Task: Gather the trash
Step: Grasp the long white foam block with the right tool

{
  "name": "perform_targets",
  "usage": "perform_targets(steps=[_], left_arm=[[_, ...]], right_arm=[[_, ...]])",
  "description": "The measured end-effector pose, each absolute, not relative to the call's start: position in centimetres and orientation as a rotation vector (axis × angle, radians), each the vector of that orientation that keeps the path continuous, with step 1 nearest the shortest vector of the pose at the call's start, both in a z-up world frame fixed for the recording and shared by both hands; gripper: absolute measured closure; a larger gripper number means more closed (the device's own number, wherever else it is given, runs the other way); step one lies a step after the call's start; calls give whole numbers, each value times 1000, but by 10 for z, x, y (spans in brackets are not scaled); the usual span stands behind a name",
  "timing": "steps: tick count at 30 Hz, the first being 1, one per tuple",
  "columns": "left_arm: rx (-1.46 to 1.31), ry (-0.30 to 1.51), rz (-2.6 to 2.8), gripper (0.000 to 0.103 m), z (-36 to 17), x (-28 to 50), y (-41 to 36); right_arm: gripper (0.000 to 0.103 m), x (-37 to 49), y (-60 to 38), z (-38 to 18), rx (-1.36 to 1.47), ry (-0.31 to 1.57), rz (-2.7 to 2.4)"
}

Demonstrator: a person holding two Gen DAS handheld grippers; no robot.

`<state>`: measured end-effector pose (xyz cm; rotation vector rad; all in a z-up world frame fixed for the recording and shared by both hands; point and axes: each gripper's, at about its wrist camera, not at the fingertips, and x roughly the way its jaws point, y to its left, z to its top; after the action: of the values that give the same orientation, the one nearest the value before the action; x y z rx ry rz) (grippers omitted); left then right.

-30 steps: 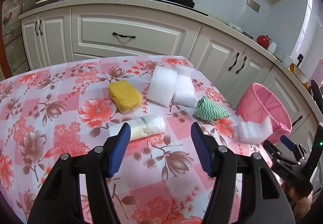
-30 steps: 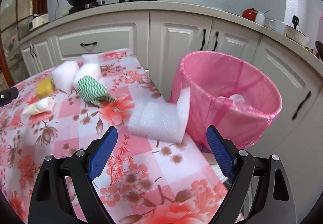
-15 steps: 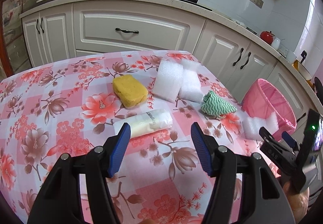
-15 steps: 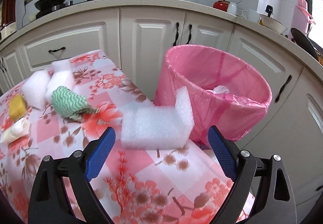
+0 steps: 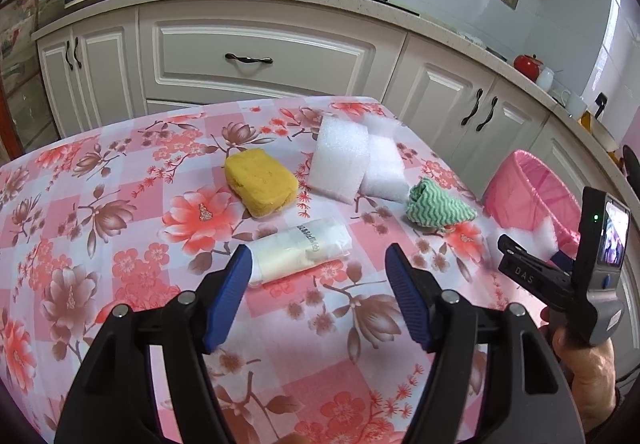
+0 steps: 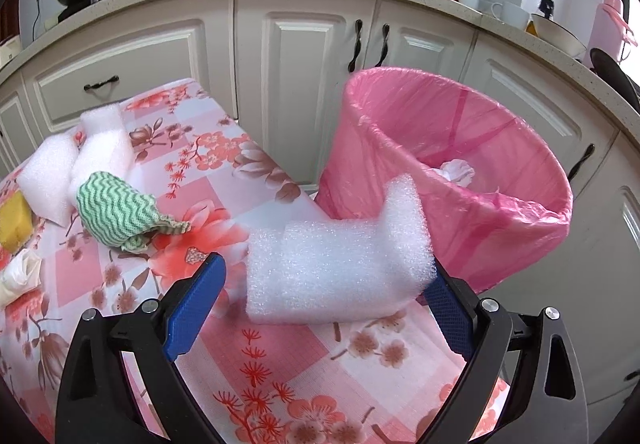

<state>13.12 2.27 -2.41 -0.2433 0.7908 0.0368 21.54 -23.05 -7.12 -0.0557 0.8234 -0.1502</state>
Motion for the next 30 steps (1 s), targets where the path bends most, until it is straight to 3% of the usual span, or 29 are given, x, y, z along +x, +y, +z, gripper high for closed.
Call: perform_targets(steps=[4, 9, 30], left_arm=[[-205, 821, 39, 31, -31, 139, 21], [-136, 856, 29, 27, -38, 151, 16], [-96, 857, -32, 28, -26, 232, -4]], right_arm=[[14, 218, -228, -75, -58, 845, -146], [24, 220, -228, -81, -58, 871, -143], [25, 208, -228, -67, -61, 821, -86]])
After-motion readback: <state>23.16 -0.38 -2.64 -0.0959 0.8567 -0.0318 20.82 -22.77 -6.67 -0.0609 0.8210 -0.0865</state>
